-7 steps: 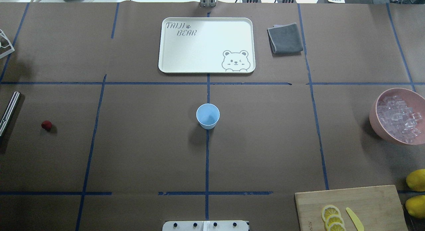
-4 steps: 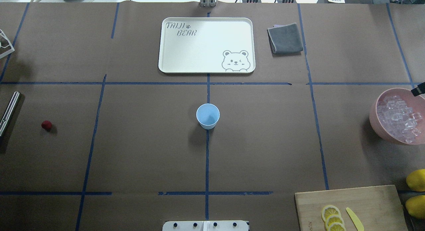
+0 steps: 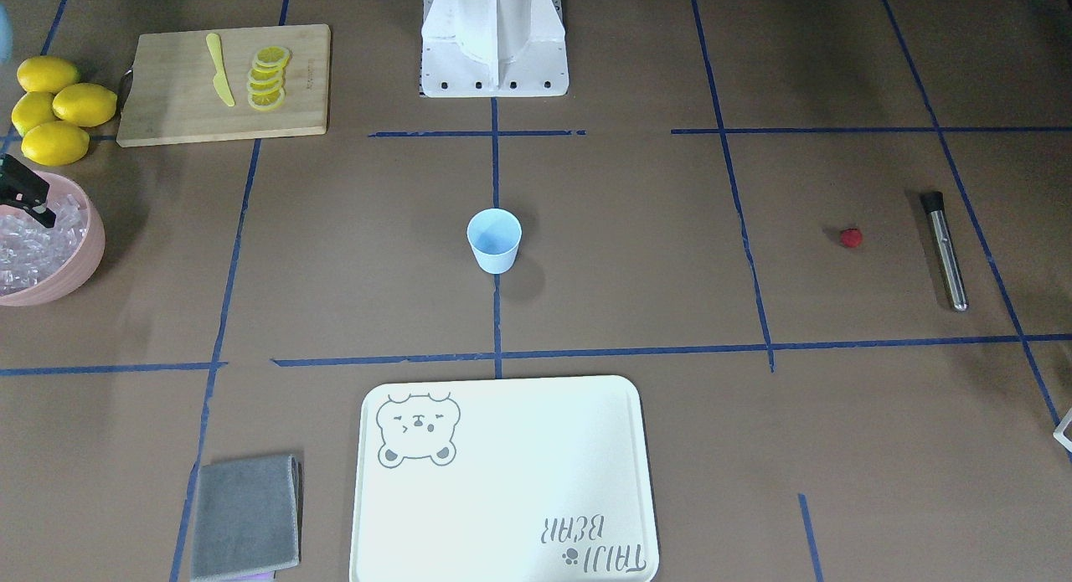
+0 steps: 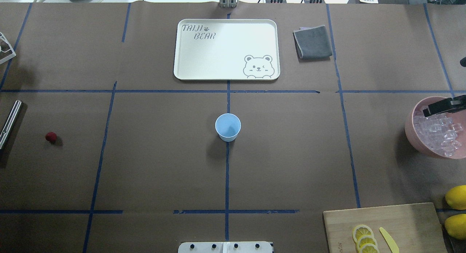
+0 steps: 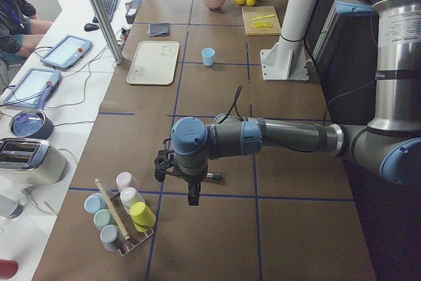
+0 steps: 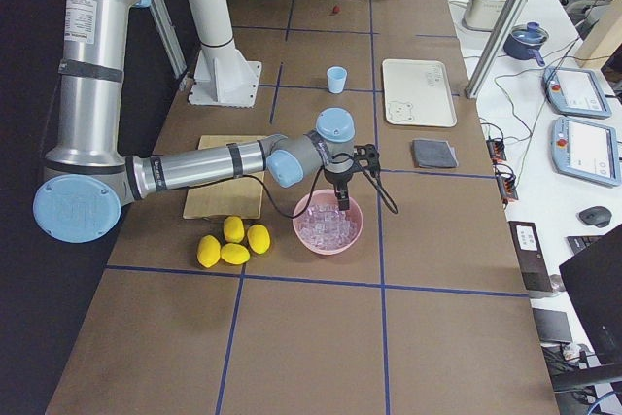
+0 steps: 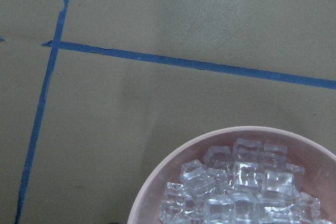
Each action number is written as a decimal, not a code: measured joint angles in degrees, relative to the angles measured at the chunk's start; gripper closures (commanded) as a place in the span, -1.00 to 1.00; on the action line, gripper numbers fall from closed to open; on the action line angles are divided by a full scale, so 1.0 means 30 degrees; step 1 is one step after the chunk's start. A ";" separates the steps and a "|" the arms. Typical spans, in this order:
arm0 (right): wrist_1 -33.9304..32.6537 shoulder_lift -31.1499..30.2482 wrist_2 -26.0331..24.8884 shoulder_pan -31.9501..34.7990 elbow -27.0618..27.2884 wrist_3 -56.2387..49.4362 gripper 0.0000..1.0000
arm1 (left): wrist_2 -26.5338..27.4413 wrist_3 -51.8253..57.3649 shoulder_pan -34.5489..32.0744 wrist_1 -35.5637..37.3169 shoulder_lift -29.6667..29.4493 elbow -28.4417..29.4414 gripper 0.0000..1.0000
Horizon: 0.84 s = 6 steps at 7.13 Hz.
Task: Mash ice and strawberries in cup
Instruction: 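Lower the right gripper into the pink bowl and grasp ice cubes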
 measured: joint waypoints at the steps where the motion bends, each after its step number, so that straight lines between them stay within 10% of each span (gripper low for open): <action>1: 0.0737 -0.0320 -0.0387 -0.0523 -0.0121 0.0970 -0.64 | 0.0000 0.0000 0.0009 0.0001 0.0000 0.0000 -1.00; 6: 0.1195 -0.0511 -0.1374 -0.1208 -0.0872 0.1347 -0.48 | 0.0000 0.0000 -0.0003 0.0017 0.0000 0.0000 -1.00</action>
